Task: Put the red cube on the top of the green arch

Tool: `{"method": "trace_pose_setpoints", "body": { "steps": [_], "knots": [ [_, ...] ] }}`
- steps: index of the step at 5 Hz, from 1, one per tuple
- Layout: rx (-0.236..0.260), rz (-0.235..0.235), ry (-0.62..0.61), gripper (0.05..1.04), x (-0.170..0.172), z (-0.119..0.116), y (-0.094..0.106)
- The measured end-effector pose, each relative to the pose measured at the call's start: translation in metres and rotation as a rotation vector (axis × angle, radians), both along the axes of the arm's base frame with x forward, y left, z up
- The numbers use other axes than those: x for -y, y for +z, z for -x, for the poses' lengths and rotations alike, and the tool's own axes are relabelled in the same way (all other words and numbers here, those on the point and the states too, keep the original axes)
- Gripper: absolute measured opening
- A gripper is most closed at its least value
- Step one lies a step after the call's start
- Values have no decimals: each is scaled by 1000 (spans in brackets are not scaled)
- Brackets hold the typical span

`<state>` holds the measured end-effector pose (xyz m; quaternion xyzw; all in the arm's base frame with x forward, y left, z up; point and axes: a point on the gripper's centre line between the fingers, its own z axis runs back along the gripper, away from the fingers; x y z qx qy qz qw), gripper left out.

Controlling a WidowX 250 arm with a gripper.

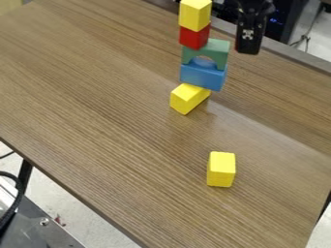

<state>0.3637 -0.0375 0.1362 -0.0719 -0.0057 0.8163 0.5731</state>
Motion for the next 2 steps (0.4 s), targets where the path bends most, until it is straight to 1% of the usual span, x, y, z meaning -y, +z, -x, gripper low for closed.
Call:
{"method": "trace_pose_setpoints", "body": {
  "steps": [1, 2],
  "knots": [
    [8, 0, 2, 586, -4, -3, 6],
    [17, -35, 1, 586, -12, -5, 12]
  ]
}}
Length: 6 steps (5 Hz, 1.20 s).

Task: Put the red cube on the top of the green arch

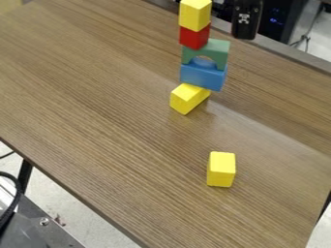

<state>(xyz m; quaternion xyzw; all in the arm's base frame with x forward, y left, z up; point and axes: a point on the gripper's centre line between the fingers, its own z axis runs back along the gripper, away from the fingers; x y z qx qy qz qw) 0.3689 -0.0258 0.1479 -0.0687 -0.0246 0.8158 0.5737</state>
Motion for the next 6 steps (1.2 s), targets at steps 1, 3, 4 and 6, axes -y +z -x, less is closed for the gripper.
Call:
{"method": "trace_pose_setpoints", "body": {
  "steps": [1, 3, 4, 6],
  "knots": [
    [-31, -17, -3, 586, -3, -4, -6],
    [-67, -36, -6, 586, -7, -5, -15],
    [-76, -36, -6, 586, -7, -4, -15],
    [-79, -40, -11, 586, -8, -3, -15]
  ]
}}
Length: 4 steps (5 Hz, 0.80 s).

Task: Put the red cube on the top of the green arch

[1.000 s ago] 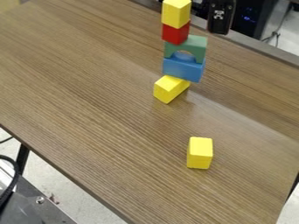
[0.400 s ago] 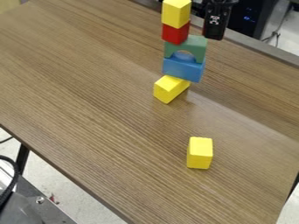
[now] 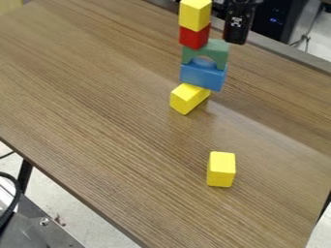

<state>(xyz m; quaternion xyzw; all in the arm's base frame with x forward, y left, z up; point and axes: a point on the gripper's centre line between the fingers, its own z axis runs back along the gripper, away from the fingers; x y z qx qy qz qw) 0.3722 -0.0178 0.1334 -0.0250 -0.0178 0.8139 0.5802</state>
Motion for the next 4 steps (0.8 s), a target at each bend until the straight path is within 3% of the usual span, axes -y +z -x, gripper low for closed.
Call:
{"method": "trace_pose_setpoints", "body": {
  "steps": [4],
  "knots": [
    [-19, -16, 25, 586, -12, 3, -7]
  ]
}}
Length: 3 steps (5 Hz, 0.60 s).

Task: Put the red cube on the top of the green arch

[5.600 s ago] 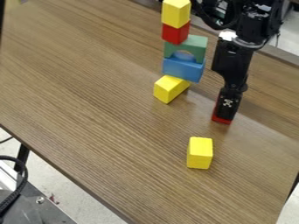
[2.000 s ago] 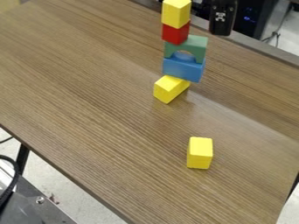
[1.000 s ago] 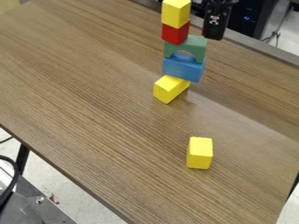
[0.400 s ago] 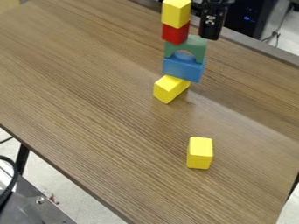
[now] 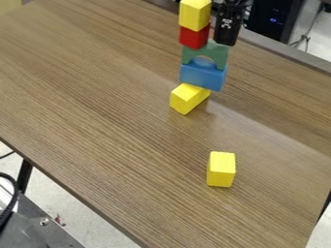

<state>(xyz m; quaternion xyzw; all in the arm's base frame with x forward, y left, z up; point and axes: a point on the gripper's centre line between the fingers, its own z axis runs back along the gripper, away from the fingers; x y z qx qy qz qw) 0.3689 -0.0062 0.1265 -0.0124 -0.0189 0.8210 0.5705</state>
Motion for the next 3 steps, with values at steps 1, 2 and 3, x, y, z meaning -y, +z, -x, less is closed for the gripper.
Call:
{"method": "trace_pose_setpoints", "body": {
  "steps": [1, 2, 3],
  "knots": [
    [-6, 0, 2, 586, -3, 0, -2],
    [-19, 1, 5, 586, -5, 3, -4],
    [-23, 2, 4, 585, -5, 4, -4]
  ]
}}
